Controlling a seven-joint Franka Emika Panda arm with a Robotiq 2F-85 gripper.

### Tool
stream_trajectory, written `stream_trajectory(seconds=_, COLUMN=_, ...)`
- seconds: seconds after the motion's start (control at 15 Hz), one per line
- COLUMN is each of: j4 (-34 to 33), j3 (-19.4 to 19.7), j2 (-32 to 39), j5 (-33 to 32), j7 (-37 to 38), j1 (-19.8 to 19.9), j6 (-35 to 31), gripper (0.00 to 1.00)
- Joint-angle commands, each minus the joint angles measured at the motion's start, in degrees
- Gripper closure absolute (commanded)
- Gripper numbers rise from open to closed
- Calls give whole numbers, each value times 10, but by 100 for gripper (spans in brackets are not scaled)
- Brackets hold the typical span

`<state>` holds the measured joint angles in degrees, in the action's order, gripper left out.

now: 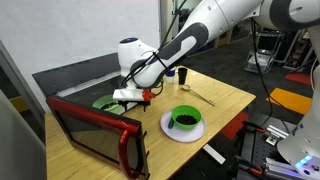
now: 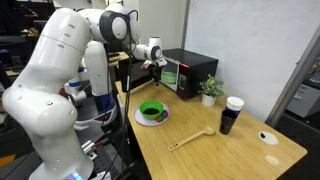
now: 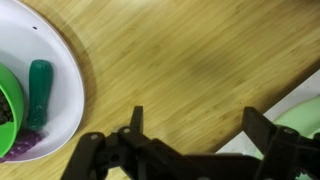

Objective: Place the light green bowl inside the microwave

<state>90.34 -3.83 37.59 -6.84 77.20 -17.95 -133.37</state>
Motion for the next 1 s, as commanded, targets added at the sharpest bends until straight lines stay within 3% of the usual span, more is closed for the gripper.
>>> stream_trajectory(seconds=0.0, j4=-44, j3=17, j2=28, j5=1, j7=-12, j1=-14, j6=26, gripper=0)
stream_trajectory(seconds=0.93, j4=-117, j3=69, j2=99, j5=-64, j7=9, j1=-64, j6=6, gripper=0)
